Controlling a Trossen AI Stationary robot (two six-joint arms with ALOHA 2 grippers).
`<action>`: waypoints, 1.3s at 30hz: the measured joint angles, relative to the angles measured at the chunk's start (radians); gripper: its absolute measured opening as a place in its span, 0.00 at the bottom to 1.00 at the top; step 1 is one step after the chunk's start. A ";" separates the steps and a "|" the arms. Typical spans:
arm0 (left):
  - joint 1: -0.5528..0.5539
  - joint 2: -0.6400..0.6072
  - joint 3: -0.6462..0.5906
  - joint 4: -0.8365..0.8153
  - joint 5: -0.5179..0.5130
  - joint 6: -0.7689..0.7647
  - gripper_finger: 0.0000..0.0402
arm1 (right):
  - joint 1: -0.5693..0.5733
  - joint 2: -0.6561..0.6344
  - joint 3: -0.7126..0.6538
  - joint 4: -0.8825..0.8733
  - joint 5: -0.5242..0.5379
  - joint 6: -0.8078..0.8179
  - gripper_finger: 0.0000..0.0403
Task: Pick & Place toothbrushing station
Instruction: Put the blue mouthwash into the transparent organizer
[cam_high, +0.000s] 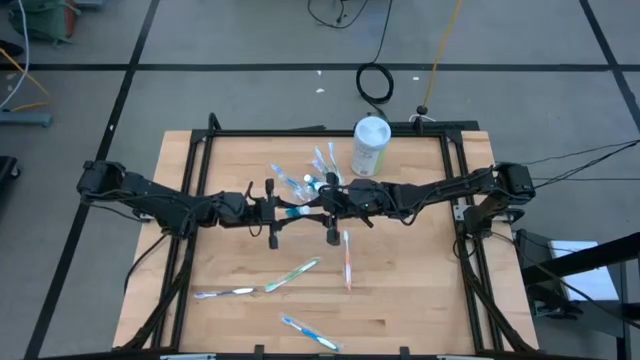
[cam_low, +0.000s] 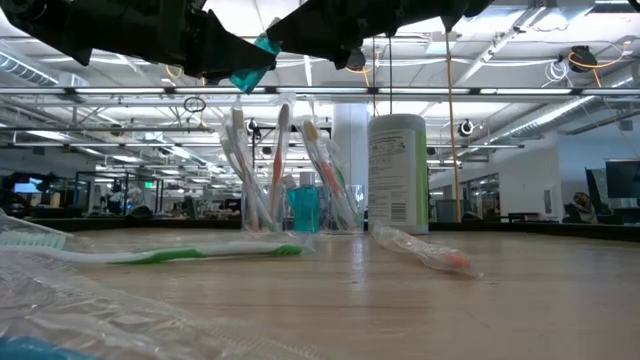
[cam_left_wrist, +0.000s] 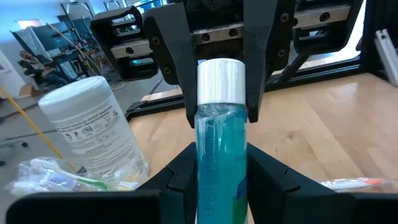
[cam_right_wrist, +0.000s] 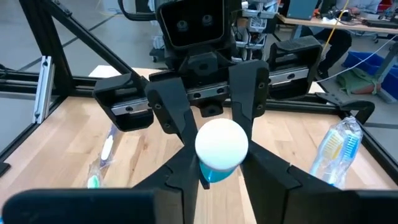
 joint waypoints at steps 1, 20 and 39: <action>-0.001 0.000 0.000 0.000 -0.010 0.007 0.26 | 0.000 0.000 0.000 0.000 -0.002 -0.002 0.24; 0.002 0.000 0.000 -0.297 -0.160 -0.071 0.62 | 0.016 -0.011 -0.001 -0.274 0.134 0.065 0.23; 0.060 0.188 0.008 0.012 0.029 -0.114 0.62 | -0.022 -0.011 -0.002 -0.370 0.295 0.074 0.23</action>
